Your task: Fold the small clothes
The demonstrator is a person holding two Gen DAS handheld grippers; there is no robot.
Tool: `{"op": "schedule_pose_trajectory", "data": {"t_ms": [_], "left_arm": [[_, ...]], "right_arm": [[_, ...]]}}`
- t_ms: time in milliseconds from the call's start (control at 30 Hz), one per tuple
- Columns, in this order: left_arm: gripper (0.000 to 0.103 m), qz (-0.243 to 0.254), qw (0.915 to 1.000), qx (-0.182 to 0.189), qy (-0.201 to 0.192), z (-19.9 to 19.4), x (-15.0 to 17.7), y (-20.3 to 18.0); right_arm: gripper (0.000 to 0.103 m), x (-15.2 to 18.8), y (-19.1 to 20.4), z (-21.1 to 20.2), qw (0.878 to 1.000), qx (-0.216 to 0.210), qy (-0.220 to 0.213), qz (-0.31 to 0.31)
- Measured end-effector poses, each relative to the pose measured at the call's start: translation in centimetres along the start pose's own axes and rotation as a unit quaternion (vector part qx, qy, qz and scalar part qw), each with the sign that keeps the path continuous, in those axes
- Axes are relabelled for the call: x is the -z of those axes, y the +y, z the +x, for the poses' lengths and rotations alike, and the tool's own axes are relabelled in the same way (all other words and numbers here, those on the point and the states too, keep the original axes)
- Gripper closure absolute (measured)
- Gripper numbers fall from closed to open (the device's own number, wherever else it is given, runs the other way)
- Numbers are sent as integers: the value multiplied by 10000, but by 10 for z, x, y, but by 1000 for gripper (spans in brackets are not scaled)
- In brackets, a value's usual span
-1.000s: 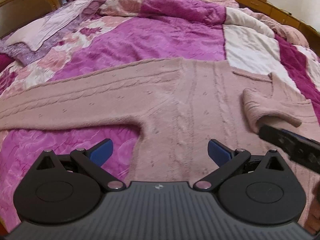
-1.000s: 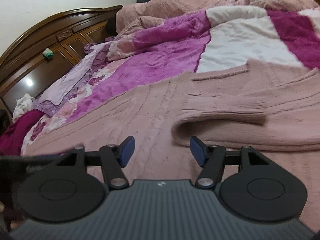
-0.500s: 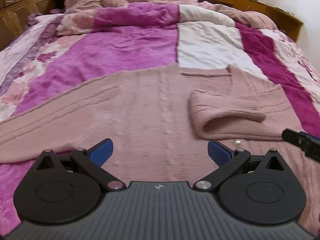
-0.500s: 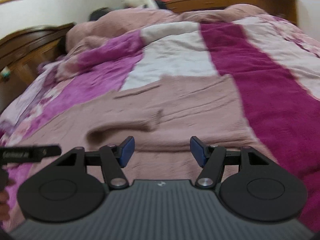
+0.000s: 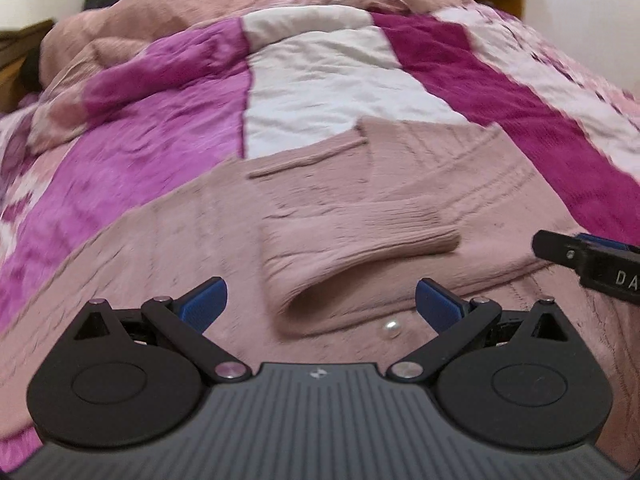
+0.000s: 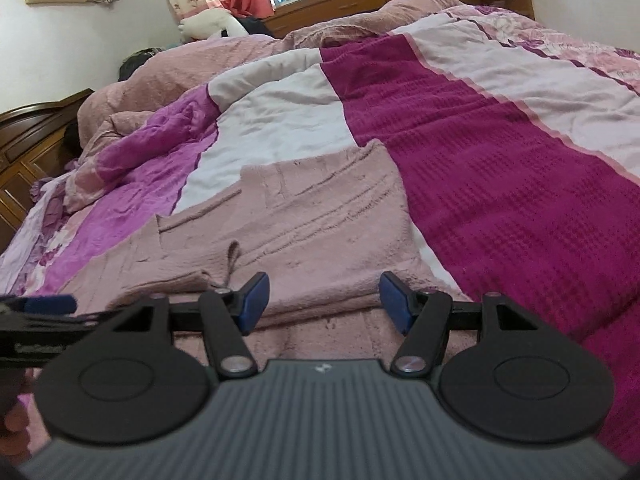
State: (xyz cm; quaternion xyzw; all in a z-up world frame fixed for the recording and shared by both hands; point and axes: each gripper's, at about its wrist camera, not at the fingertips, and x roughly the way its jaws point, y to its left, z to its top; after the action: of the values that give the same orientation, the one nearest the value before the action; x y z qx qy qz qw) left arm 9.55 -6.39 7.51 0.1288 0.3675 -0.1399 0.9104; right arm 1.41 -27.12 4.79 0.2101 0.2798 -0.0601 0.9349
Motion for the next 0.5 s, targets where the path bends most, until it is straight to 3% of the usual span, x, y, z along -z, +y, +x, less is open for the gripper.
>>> {"op": "schedule_pose_trajectory", "data": {"t_ms": [500], "left_arm": [[0,405,9992,18,11,40,-10,-32]], "right_arm": [[40,12,-1,6,9999,-65,-22,-148]]}}
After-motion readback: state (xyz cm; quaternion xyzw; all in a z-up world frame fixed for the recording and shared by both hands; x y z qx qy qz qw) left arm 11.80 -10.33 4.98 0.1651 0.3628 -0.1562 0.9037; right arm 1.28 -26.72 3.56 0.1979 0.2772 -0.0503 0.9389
